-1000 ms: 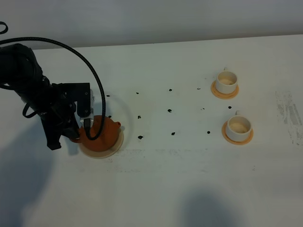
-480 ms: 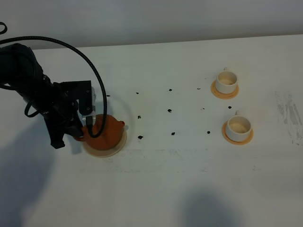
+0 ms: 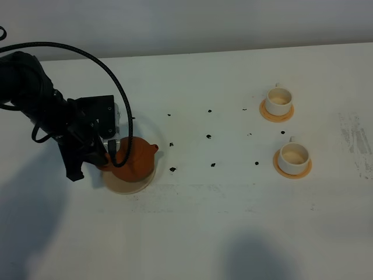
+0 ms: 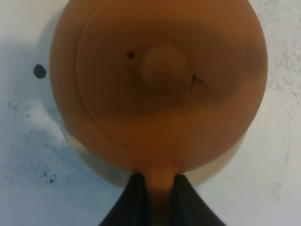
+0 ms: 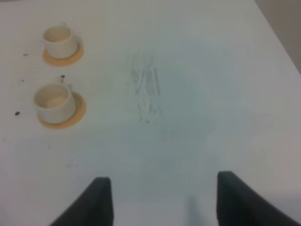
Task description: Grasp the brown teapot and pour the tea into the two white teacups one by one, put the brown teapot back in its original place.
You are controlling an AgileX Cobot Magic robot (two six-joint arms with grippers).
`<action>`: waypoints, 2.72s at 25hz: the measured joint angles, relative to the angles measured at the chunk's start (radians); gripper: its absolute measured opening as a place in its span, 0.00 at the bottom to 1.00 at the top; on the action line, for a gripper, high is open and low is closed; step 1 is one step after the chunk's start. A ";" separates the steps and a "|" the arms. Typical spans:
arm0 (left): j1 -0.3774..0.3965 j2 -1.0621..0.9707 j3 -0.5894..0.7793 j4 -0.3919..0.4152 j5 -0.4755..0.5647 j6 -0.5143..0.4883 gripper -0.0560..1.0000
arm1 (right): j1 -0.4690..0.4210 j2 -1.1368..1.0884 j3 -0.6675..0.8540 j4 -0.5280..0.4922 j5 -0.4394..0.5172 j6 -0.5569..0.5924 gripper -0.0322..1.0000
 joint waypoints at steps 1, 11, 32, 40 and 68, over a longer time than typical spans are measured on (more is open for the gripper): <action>-0.001 -0.001 0.000 -0.010 -0.001 0.000 0.14 | 0.000 0.000 0.000 0.000 0.000 0.000 0.49; -0.068 -0.028 -0.054 -0.038 -0.016 -0.071 0.14 | 0.000 0.000 0.000 0.000 0.000 0.000 0.49; -0.300 0.195 -0.572 0.004 0.078 -0.210 0.14 | 0.000 0.000 0.000 0.000 0.000 0.000 0.49; -0.385 0.280 -0.701 0.060 0.099 -0.213 0.14 | 0.000 0.000 0.000 0.000 0.000 0.000 0.49; -0.525 0.335 -0.706 0.252 -0.014 -0.182 0.14 | 0.000 0.000 0.000 0.000 0.000 0.000 0.49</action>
